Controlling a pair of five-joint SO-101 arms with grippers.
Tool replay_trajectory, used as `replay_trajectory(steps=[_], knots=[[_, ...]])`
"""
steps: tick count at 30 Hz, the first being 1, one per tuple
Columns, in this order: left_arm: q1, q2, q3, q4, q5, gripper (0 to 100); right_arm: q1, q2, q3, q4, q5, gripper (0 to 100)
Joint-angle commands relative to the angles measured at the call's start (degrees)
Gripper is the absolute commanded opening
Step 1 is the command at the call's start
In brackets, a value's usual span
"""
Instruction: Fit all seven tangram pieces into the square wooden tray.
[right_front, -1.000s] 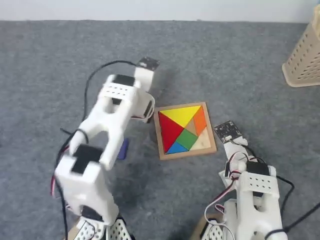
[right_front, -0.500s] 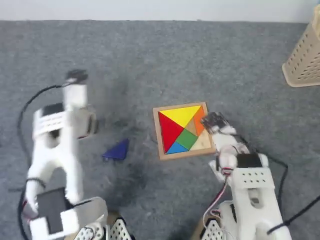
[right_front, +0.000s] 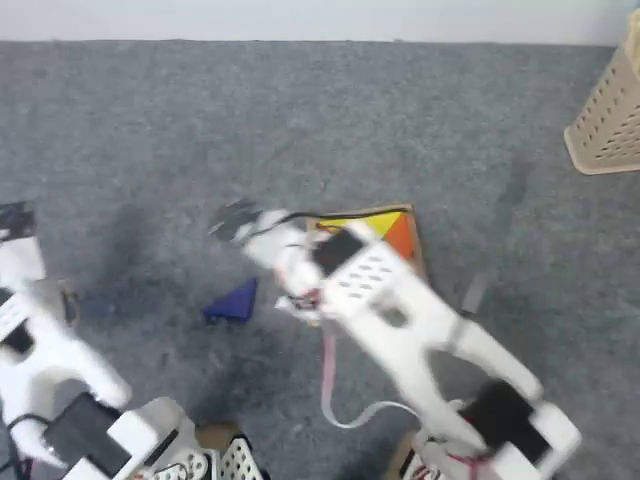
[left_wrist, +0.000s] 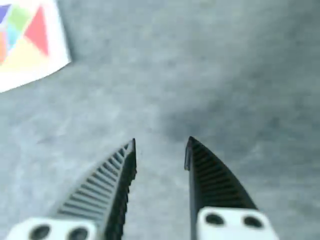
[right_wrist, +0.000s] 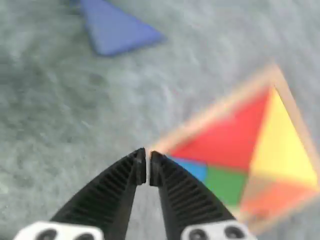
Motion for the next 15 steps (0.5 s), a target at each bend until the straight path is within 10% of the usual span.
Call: replay_trajectory(steps=[1,15], knots=[[-4.31,-2.81,-3.38,-1.05,-1.41,15,-3.82,7.52,-10.46,0.92,6.42,12.8],[-7.56,-2.9,-5.93,-1.05,-6.24,15,-11.21,21.58,-20.22,-5.93,12.13,15.4]])
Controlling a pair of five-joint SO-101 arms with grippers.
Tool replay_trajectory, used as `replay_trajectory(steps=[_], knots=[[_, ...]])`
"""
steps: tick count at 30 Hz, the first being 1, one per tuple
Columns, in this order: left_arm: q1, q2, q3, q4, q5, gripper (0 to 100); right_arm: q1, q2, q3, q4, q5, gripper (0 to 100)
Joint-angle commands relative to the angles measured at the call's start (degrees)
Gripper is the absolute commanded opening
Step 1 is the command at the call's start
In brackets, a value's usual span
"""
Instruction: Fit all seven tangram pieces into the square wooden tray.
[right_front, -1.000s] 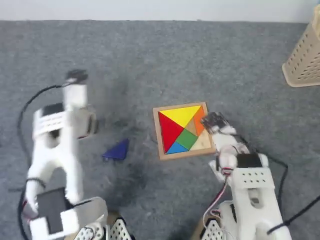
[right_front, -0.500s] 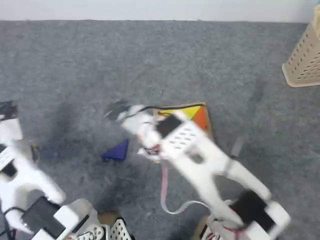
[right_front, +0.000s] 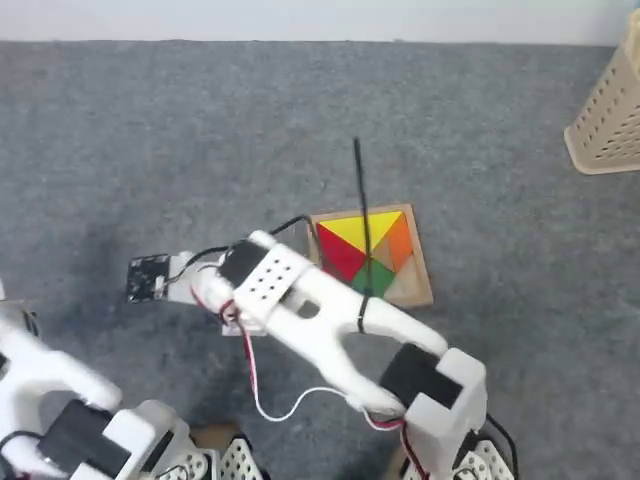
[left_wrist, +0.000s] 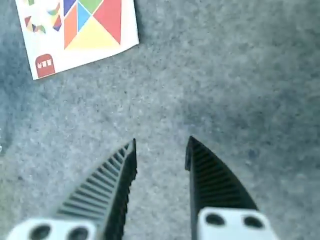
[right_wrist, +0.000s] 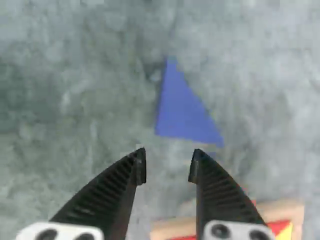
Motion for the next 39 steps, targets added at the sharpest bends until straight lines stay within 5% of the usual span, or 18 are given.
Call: replay_trajectory(steps=[1,14,20,30,39], knots=[[-0.26,-2.9,-2.59,-0.97,-0.53,15,-1.36,1.1,-3.34,-3.91,0.88,15.4],[-0.26,-2.9,-2.24,-0.62,-0.53,15,-0.92,10.86,-5.89,-8.48,0.97,15.1],[-0.26,-2.9,-2.07,-0.62,-0.44,15,1.98,16.13,-13.45,-1.1,0.97,3.6],[0.18,-2.9,-1.98,-0.53,-0.44,15,13.93,16.13,-21.1,9.63,-1.05,3.1],[0.18,-2.9,-1.98,-0.53,-0.44,15,1.63,6.11,-20.84,6.11,-3.6,12.5]])
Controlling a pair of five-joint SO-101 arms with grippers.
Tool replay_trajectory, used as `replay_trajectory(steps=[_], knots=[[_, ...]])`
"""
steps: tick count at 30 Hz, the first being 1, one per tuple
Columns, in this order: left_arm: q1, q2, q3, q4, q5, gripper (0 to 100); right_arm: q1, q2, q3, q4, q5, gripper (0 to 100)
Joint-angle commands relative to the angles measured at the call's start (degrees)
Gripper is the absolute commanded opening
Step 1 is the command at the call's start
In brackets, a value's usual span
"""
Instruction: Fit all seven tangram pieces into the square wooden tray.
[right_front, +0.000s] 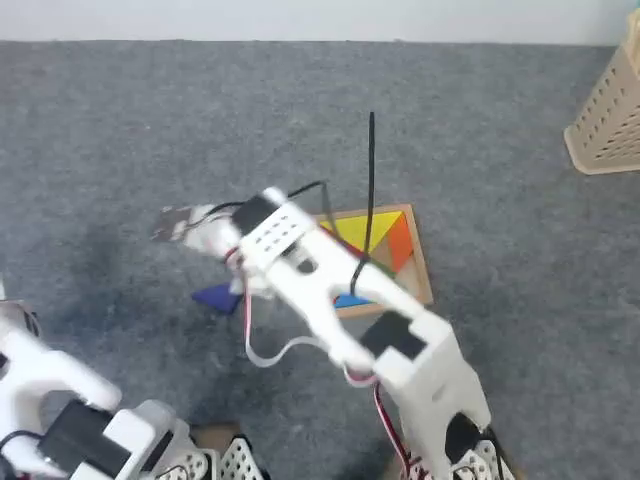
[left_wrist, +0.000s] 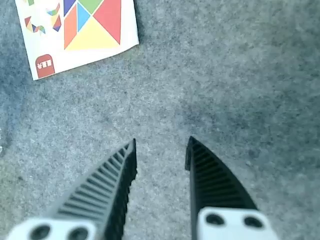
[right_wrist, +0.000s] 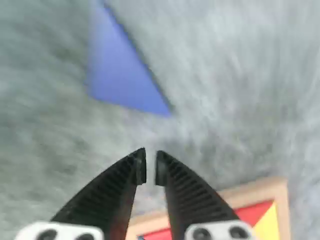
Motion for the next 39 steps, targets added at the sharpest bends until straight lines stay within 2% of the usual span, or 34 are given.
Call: replay_trajectory(steps=[1,4,10,17,24,29,34,39], knots=[[0.18,-2.9,-1.98,-0.53,-0.35,15,-5.32,-5.05,-2.55,-3.65,-0.97,14.4],[0.18,-2.9,-1.98,-0.53,-0.35,15,-7.69,-1.27,-2.55,-7.52,-0.97,17.9],[-0.18,-2.9,-1.98,-0.53,-0.35,15,-8.84,4.79,-2.81,-14.55,-1.23,18.0],[0.09,-2.9,-1.98,1.32,-0.44,15,-6.64,9.19,-2.9,-14.99,-0.97,17.2],[0.09,-2.9,-2.07,1.41,-0.44,15,-3.03,9.36,-2.81,-6.2,5.01,0.6],[0.09,-2.9,-2.07,1.41,-0.44,15,0.57,9.19,-2.64,1.45,7.56,0.7],[0.09,-2.9,-1.98,1.49,-0.44,15,3.74,6.9,-2.46,2.51,9.49,0.7],[0.18,-2.9,-1.98,2.73,-0.44,15,4.18,-0.92,-0.62,4.09,7.47,0.7]])
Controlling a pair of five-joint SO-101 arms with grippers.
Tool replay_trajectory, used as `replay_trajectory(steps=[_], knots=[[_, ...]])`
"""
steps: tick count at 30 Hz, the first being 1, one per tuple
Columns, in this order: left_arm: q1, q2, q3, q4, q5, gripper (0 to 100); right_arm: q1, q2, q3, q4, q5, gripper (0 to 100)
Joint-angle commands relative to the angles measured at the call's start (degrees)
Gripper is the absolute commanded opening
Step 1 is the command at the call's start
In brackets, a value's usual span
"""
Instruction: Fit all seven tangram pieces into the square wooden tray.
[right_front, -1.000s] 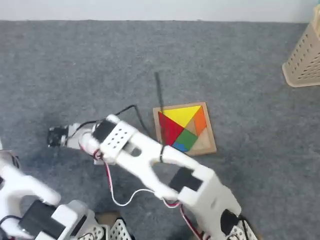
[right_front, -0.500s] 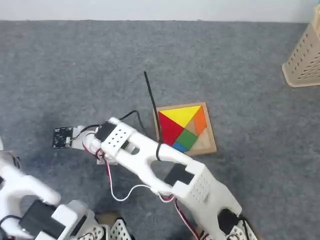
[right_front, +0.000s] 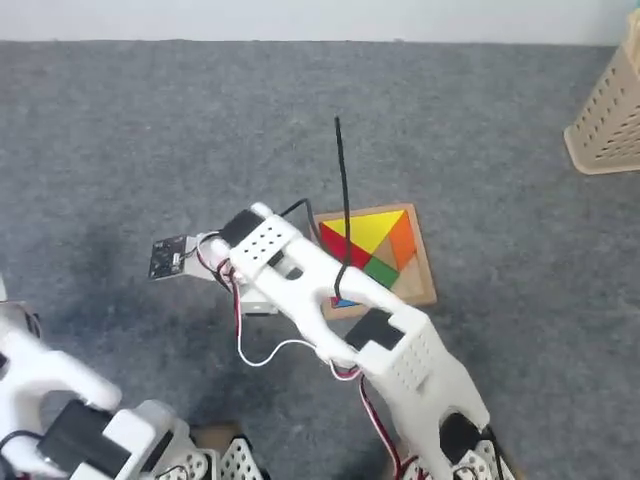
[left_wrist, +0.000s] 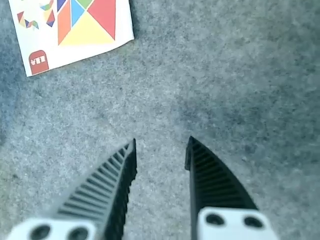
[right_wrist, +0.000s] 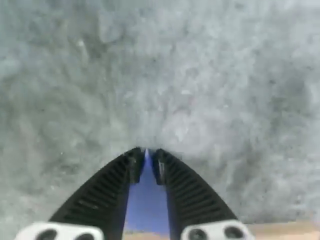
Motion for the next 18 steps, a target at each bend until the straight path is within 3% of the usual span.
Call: replay_trajectory(steps=[1,8,13,18], knots=[[0.26,-2.99,-1.98,2.2,-0.44,15,2.77,-10.51,2.55,1.63,-1.32,0.7],[4.66,-3.43,0.84,3.96,-0.35,15,2.51,-28.44,23.91,-9.89,-6.15,0.7],[13.63,-3.43,2.68,8.97,0.35,15,2.59,-39.34,39.65,-17.36,-6.33,0.9],[24.0,-3.6,2.59,13.54,6.77,15,4.53,-43.21,48.44,-22.46,-8.53,0.9]])
